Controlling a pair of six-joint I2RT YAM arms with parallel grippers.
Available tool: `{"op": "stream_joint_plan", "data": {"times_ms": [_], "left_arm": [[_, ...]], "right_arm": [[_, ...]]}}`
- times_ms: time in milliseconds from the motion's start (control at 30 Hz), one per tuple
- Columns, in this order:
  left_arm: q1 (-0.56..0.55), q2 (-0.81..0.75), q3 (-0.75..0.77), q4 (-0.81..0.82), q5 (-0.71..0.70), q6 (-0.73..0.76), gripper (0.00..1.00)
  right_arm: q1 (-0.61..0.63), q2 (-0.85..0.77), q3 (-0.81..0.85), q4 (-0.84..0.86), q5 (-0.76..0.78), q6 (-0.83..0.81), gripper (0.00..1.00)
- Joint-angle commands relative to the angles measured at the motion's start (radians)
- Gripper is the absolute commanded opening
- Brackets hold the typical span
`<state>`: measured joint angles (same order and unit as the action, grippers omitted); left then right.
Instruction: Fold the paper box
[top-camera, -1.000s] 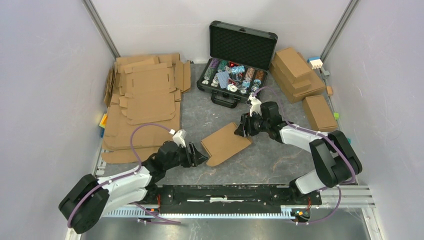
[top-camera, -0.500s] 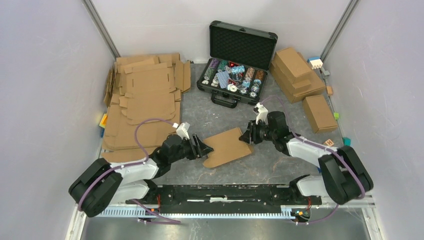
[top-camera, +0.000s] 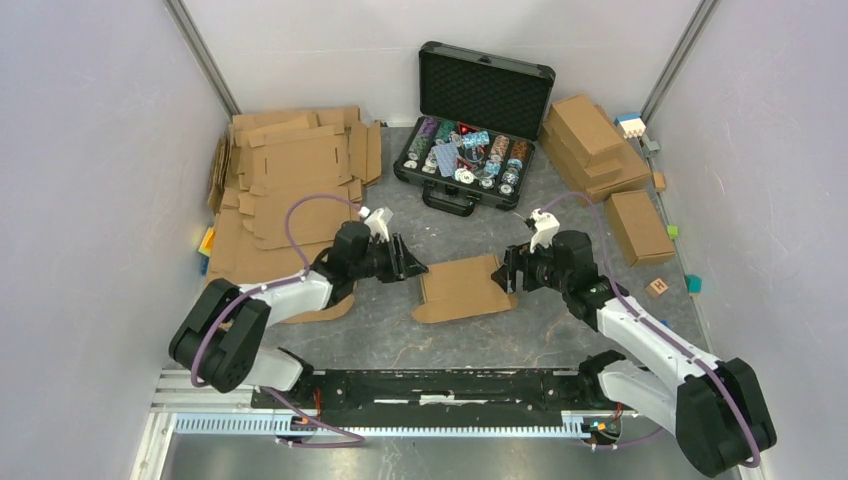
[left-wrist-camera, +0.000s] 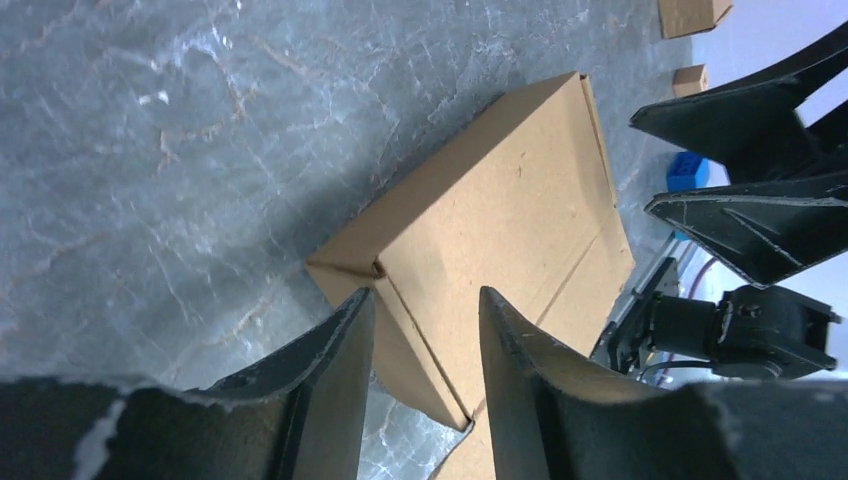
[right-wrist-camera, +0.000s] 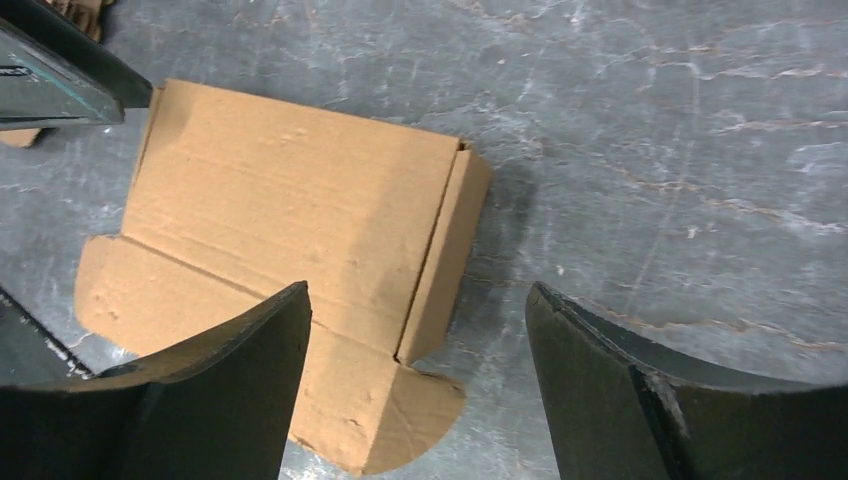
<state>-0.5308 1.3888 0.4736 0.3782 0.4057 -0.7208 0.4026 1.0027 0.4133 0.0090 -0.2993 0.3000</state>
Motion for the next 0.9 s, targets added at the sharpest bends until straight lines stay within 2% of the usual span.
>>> {"op": "stream_joint_plan", "data": {"times_ms": [0, 100, 233, 333, 467, 633, 733, 867], "left_arm": [[0.015, 0.047, 0.134, -0.198, 0.094, 0.213, 0.49], [0.016, 0.047, 0.153, -0.217, 0.091, 0.212, 0.45], [0.017, -0.029, 0.106, -0.216, 0.059, 0.171, 0.32], [0.015, -0.088, 0.072, -0.264, 0.045, 0.165, 0.31], [0.015, -0.158, 0.008, -0.245, 0.039, 0.119, 0.35], [0.015, -0.129, 0.015, -0.200, 0.059, 0.093, 0.41], [0.018, -0.097, 0.020, -0.148, 0.046, 0.065, 0.50], [0.023, -0.024, 0.049, -0.103, 0.055, 0.051, 0.50]], "right_arm": [[-0.010, -0.005, 0.085, -0.066, 0.096, -0.062, 0.84], [-0.016, 0.042, 0.147, -0.051, 0.113, -0.078, 0.83], [-0.021, 0.111, 0.206, 0.013, 0.077, -0.100, 0.79], [-0.022, 0.174, 0.223, 0.061, 0.036, -0.105, 0.75], [-0.020, 0.292, 0.243, 0.117, -0.076, -0.104, 0.74], [-0.021, 0.413, 0.272, 0.168, -0.194, -0.106, 0.73], [-0.019, 0.460, 0.301, 0.119, -0.136, -0.134, 0.68], [-0.021, 0.495, 0.308, 0.103, -0.050, -0.135, 0.60]]}}
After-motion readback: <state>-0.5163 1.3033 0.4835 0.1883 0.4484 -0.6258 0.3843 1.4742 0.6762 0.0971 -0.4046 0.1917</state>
